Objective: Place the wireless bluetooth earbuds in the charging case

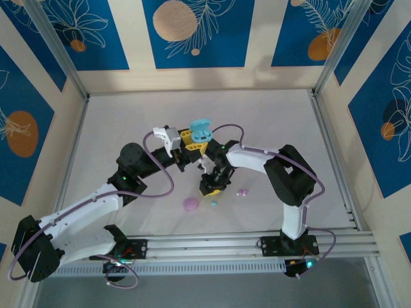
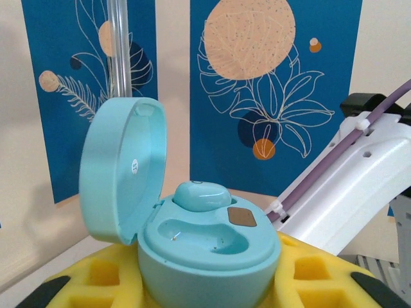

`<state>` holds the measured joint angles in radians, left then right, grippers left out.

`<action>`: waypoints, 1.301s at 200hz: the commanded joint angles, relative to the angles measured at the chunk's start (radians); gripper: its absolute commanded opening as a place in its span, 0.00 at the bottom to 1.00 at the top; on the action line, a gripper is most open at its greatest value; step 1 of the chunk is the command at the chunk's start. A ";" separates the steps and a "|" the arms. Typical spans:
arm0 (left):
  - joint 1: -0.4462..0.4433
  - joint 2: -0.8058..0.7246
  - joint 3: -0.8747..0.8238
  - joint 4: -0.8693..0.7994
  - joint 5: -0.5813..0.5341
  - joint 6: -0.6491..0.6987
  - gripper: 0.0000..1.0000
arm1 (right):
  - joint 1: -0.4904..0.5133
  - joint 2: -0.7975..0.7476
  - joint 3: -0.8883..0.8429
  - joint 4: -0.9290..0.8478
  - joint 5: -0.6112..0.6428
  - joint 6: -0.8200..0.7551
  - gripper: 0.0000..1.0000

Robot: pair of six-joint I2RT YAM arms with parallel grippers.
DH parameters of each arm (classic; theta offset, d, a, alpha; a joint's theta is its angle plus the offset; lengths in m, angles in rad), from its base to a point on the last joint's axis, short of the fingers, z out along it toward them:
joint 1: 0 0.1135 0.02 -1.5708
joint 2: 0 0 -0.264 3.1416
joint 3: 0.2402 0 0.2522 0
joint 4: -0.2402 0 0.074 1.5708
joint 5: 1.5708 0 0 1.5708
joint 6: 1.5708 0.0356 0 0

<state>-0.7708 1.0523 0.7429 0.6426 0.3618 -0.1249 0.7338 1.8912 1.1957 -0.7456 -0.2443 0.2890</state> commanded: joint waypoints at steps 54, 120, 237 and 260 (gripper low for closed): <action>-0.016 -0.008 0.010 0.009 -0.008 -0.009 0.26 | -0.007 -0.035 -0.065 -0.039 -0.033 -0.028 0.35; -0.019 0.015 0.016 0.026 0.001 -0.017 0.26 | -0.005 -0.084 -0.100 -0.072 -0.047 -0.034 0.35; -0.022 0.023 0.007 0.045 0.000 -0.018 0.26 | 0.039 -0.045 -0.035 -0.103 0.118 -0.040 0.35; -0.021 0.021 0.003 0.051 -0.003 -0.019 0.26 | 0.051 -0.028 -0.026 -0.109 0.128 -0.038 0.35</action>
<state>-0.7815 1.0706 0.7429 0.6445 0.3614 -0.1322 0.7670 1.8309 1.1442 -0.8196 -0.1394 0.2649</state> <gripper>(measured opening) 0.337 0.354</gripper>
